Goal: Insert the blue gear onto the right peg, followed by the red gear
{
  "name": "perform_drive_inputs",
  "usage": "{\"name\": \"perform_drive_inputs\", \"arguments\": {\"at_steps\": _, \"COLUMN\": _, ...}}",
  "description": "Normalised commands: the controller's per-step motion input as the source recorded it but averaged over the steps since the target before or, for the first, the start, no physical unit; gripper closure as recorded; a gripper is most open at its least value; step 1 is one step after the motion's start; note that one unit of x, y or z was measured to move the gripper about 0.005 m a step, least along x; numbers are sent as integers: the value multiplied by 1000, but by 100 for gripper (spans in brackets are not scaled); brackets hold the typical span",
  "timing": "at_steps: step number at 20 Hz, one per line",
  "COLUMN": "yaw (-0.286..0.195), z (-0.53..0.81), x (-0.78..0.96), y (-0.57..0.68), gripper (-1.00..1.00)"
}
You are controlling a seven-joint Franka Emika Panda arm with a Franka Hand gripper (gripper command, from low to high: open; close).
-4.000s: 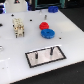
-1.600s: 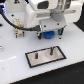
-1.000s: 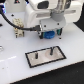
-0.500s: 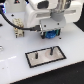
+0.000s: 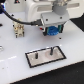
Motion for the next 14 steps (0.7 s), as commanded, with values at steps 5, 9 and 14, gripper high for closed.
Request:
{"name": "perform_drive_inputs", "arguments": {"at_steps": 5, "yaw": 0, "z": 472, "x": 703, "y": -126, "gripper": 100}}
{"name": "perform_drive_inputs", "arguments": {"at_steps": 9, "yaw": 0, "z": 436, "x": 768, "y": -166, "gripper": 100}}
{"name": "perform_drive_inputs", "arguments": {"at_steps": 14, "yaw": 0, "z": 332, "x": 787, "y": -261, "gripper": 100}}
